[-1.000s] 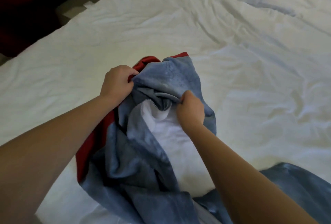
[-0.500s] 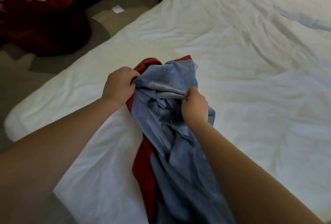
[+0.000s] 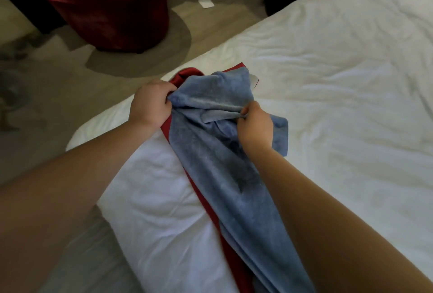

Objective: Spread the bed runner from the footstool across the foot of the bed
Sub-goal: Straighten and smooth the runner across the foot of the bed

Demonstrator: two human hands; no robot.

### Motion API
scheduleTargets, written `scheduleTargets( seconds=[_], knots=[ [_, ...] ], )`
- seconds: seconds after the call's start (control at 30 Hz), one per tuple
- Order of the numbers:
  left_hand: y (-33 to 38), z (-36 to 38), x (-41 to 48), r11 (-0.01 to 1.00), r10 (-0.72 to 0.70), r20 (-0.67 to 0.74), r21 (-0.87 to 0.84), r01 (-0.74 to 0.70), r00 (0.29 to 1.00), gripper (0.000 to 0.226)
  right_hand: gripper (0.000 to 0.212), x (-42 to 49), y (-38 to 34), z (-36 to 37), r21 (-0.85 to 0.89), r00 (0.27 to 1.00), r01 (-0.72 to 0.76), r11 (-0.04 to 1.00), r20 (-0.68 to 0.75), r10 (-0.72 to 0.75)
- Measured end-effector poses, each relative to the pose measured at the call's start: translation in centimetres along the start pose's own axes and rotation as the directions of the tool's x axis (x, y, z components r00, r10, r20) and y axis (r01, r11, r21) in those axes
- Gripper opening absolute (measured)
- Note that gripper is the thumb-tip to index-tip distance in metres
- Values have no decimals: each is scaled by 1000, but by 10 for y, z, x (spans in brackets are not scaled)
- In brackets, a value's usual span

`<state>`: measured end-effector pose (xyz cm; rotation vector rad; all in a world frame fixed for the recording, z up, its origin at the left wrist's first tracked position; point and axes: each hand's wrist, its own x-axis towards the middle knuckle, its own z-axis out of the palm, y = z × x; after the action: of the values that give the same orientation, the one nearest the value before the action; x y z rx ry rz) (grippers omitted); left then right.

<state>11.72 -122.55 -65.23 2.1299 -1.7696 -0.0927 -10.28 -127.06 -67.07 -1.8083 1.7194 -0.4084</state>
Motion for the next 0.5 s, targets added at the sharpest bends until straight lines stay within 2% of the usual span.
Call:
scheduleTargets(
  seconds=[0.03,0.1,0.13,0.2,0.27,0.3,0.33,0.4,0.5],
  knots=[
    [-9,-3,1,1000,-8,-7,-1,8,1000,20,14,4,-9,6,49,998,-68,996,14,68],
    [-26,-10,3,1000,-25,-30,5,25,999,19,32,5,-31,14,-6,981,-191,981,11,192],
    [-36,-13,4,999,-38,-43,11,38,998,19,37,7,-40,18,29,971,-236,971,50,234],
    [-55,-21,6,998,-65,-55,21,66,996,19,44,8,-58,23,121,969,-230,966,119,216],
    [-71,-26,5,996,-79,-56,25,81,995,17,48,15,-73,31,81,978,-190,978,101,182],
    [-77,-26,4,996,-84,-57,24,85,995,15,42,23,-79,38,74,982,-178,981,77,173],
    [-83,-25,3,995,-94,-54,23,95,994,13,33,32,-82,45,77,995,-100,992,26,98],
    [-92,-18,-2,991,-127,-16,33,128,992,11,14,39,-86,50,47,998,62,997,22,-63],
    [-100,-7,-10,980,-186,73,87,180,980,10,7,43,-81,58,7,991,122,993,61,-122]
  ],
)
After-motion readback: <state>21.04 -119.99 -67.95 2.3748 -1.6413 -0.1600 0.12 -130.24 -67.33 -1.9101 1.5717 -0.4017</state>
